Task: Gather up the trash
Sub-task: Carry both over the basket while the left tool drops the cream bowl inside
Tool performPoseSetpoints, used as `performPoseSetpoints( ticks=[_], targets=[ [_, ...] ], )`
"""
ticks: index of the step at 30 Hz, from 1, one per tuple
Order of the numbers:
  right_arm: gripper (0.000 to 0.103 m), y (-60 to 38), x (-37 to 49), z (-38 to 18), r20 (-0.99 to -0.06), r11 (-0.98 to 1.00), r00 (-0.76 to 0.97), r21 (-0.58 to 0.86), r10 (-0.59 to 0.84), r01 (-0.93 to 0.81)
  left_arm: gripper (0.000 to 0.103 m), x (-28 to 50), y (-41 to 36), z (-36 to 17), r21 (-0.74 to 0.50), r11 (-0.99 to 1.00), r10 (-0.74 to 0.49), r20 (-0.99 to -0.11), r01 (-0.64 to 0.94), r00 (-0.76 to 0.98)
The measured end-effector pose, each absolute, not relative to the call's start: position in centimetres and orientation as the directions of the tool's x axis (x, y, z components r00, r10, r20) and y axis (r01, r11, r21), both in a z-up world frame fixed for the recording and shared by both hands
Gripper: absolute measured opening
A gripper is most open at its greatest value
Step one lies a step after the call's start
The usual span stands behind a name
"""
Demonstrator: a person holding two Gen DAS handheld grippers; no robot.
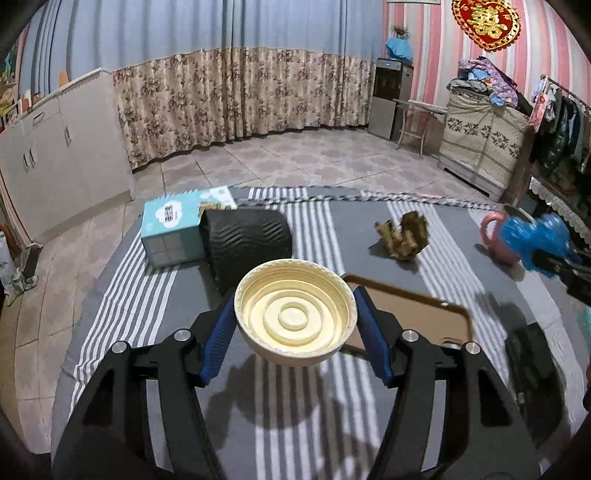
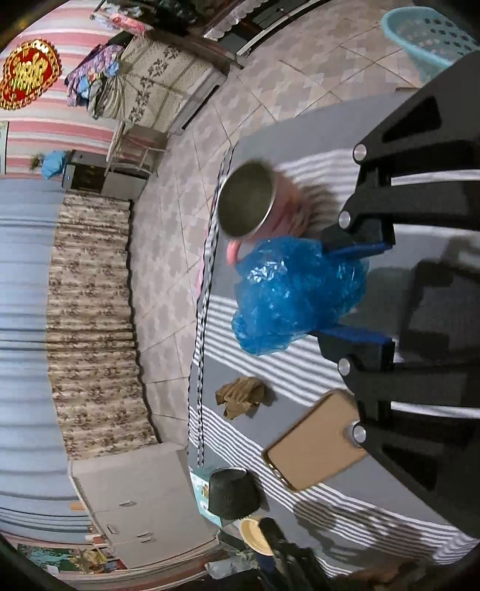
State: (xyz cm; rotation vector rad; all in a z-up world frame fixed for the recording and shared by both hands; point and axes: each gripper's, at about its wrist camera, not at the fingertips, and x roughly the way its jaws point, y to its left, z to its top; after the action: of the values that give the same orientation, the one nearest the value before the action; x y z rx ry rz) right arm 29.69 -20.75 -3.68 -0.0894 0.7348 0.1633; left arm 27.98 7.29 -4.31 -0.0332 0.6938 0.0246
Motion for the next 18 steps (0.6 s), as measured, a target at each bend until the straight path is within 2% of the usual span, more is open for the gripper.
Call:
performPoseSetpoints(
  ticks=[9, 18],
  targets=[
    [0.031, -28.4, 22.8, -4.7, -0.678, 0.997, 0.735, -0.031, 0.034, -0.075, 0.061, 24.9, 2.7, -2.7, -0.032, 0.999, -0.032, -0.608, 0.016, 0.793],
    [0.031, -39.7, 16.0, -3.6, -0.647, 0.987, 0.749, -0.033, -0.143, 0.16, 0.061, 23.0, -6.0, -1.2, -0.037, 0.989, -0.136, -0.589, 0.142, 0.797]
  ],
)
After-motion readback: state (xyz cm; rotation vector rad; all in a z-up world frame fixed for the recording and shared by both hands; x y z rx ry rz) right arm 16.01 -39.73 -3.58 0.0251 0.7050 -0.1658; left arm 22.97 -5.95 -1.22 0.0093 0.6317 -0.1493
